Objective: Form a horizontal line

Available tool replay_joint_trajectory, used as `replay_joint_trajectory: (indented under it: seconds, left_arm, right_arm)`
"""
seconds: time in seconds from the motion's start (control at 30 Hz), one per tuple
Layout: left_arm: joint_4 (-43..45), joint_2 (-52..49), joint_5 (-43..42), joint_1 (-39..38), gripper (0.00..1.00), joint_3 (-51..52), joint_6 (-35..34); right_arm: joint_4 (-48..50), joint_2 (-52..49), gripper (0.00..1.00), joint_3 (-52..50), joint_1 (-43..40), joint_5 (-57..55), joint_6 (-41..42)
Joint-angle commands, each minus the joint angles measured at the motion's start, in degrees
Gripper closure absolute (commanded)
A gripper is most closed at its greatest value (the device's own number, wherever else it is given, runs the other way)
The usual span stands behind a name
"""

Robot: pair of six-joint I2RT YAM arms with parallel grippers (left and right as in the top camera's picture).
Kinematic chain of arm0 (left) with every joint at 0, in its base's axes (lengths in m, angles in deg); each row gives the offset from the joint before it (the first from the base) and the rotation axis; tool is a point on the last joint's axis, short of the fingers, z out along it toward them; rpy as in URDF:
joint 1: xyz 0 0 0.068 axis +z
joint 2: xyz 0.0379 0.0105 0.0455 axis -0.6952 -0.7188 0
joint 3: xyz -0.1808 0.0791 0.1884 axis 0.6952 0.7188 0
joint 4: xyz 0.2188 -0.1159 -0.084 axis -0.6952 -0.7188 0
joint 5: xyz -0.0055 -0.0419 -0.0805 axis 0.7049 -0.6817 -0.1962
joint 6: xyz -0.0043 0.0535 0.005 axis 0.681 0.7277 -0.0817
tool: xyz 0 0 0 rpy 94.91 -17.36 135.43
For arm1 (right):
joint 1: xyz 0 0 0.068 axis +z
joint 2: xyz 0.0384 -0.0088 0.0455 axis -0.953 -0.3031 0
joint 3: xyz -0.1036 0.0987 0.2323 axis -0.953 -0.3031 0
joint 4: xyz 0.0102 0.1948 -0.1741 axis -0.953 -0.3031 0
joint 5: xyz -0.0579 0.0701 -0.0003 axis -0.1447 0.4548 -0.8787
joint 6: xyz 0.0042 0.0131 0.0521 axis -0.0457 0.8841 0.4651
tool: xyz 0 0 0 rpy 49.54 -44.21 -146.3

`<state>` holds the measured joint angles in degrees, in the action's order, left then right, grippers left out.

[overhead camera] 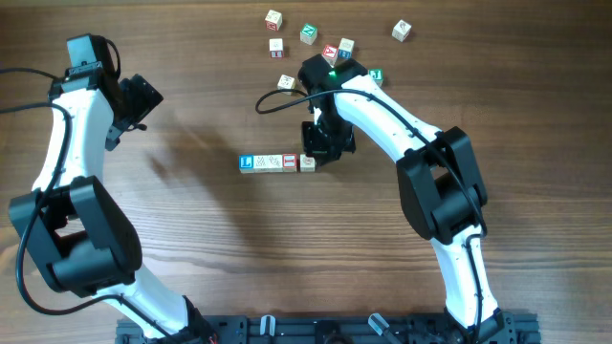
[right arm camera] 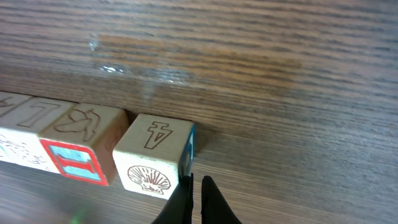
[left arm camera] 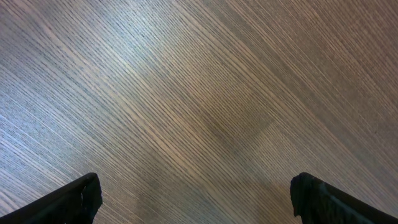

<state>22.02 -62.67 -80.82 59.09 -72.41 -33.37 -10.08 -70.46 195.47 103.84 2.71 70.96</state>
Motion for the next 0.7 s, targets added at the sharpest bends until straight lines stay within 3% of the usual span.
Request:
replay_joint_trajectory:
  seconds: [0.0, 0.33, 0.5, 0.6, 0.67]
  left_arm:
    - [0.15, 0.63, -0.09, -0.02, 0.00, -0.46, -0.13]
    - [0.15, 0.63, -0.09, -0.02, 0.00, -0.46, -0.13]
    - [0.15, 0.63, -0.09, -0.04, 0.00, -0.46, -0.13]
    - [0.15, 0.63, -0.09, -0.02, 0.00, -0.46, -0.13]
    - [0.15, 0.63, -0.09, -0.02, 0.00, -0.46, -0.13]
  right_arm:
    - [0.35, 0.31, 0.92, -0.63, 0.24, 1.60, 1.22]
    - [1.33, 0.33, 0.92, -0.63, 0.22, 3.10, 1.42]
    - [1.40, 0.33, 0.93, -0.63, -1.53, -12.02, 1.36]
    - [1.84, 0.33, 0.92, -0.63, -5.97, -13.35, -2.19]
    - [2.05, 0.33, 0.86, -0.63, -8.81, -13.38, -4.94]
